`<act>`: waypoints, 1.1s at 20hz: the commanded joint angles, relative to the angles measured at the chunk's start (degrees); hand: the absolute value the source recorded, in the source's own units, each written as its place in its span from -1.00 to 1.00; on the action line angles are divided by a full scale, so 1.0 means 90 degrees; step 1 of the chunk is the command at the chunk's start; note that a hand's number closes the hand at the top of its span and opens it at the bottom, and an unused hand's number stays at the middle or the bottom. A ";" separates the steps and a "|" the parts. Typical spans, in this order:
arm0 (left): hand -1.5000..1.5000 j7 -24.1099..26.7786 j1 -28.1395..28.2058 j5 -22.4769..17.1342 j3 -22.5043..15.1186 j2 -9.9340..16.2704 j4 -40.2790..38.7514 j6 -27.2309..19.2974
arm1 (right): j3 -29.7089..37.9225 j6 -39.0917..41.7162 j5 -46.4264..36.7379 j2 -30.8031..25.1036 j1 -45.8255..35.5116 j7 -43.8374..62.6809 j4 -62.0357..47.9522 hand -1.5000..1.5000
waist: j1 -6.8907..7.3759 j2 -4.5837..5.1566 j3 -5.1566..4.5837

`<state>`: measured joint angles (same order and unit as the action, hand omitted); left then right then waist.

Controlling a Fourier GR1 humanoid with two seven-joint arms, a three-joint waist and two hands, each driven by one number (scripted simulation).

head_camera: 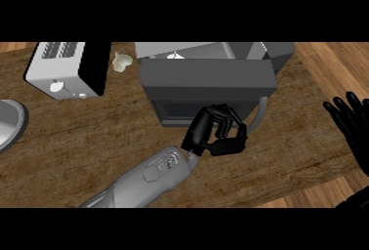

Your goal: Pick up the milk, place it into the microwave and close the microwave

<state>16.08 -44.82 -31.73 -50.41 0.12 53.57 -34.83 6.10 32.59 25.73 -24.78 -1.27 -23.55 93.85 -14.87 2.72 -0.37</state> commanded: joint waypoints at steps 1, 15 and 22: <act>1.00 0.0138 -0.0376 -0.0472 0.0380 -0.0012 -0.0241 -0.0135 | 0.0034 0.0075 0.0300 -0.0076 -0.0063 0.0189 0.0111 -1.00 | -0.0200 0.0085 -0.0010; 1.00 0.1160 -0.0908 -0.1503 0.1052 -0.0013 -0.0858 0.0006 | 0.0069 0.0177 0.0877 -0.0362 -0.0348 0.0639 0.0482 -1.00 | -0.0495 0.0221 -0.0007; 1.00 0.1482 -0.0952 -0.1787 0.1092 -0.0013 -0.1032 0.0063 | 0.0199 0.0181 0.1179 -0.0562 -0.0494 0.0844 0.0530 -1.00 | -0.0520 0.0254 0.0002</act>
<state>28.49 -49.87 -46.46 -43.11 -0.03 48.39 -35.03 7.27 34.23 34.90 -29.06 -5.10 -16.78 98.27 -18.89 4.38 -0.33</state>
